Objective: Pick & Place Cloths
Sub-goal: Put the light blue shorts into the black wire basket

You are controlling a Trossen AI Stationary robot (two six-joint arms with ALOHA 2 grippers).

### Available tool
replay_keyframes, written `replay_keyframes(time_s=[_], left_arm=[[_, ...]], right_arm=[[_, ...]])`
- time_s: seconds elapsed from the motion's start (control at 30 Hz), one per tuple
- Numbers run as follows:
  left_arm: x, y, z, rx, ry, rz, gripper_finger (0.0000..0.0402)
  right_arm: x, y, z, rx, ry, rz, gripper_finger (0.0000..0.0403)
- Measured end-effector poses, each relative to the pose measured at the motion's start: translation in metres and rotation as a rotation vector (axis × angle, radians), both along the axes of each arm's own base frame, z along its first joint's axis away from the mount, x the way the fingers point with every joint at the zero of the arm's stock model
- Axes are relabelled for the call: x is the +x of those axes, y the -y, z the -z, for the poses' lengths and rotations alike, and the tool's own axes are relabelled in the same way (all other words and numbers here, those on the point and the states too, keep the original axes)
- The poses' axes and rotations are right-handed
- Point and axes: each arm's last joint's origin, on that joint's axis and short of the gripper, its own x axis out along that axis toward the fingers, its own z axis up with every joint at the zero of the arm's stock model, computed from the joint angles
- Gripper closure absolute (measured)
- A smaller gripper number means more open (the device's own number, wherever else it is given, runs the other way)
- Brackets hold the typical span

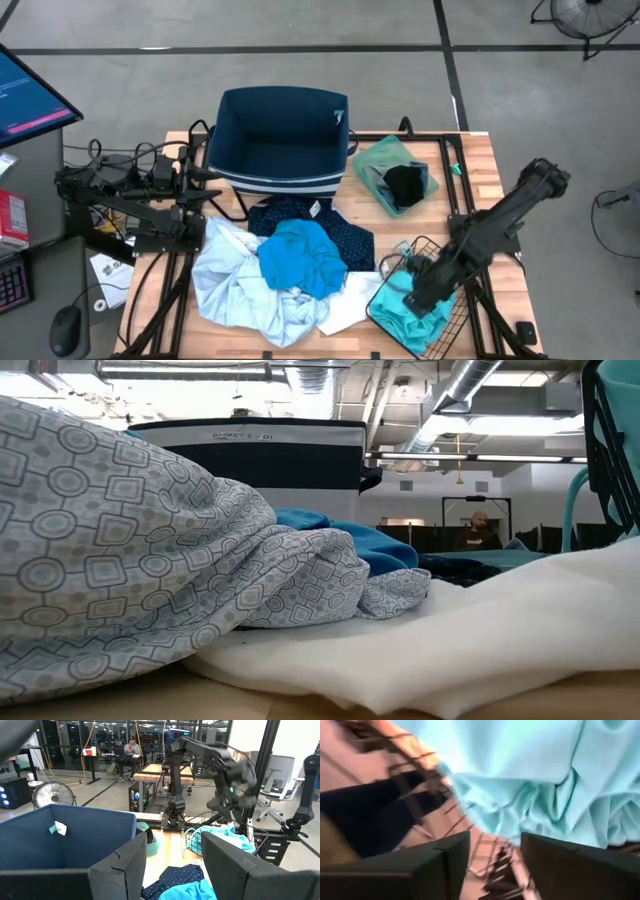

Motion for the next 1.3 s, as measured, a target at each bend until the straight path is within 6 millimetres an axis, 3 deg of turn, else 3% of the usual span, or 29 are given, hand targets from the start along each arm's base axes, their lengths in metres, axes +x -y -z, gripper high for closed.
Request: replay_keyframes(time_s=[0.2, 0.4, 0.57, 0.8, 1.07, 1.3], left_arm=[[0.000, 0.000, 0.000, 0.000, 0.000, 0.000, 0.0229], [0.000, 0.000, 0.000, 0.000, 0.000, 0.000, 0.0229], [0.000, 0.000, 0.000, 0.000, 0.000, 0.000, 0.0229], [0.000, 0.000, 0.000, 0.000, 0.000, 0.000, 0.0229], [0.000, 0.000, 0.000, 0.000, 0.000, 0.000, 0.0229], [0.000, 0.000, 0.000, 0.001, -0.002, 0.000, 0.0229]], right_arm=[[-0.009, 0.047, -0.039, 0.016, 0.094, 0.143, 0.0183], [0.001, 0.102, -0.048, -0.058, 0.185, 0.180, 0.0194], [0.016, 0.139, -0.034, -0.068, 0.107, 0.095, 0.0217], [0.045, 0.172, -0.002, -0.029, 0.007, -0.026, 0.0236], [0.071, 0.194, 0.034, 0.093, -0.029, -0.158, 0.0243], [0.081, 0.202, 0.056, 0.184, -0.055, -0.219, 0.0237]])
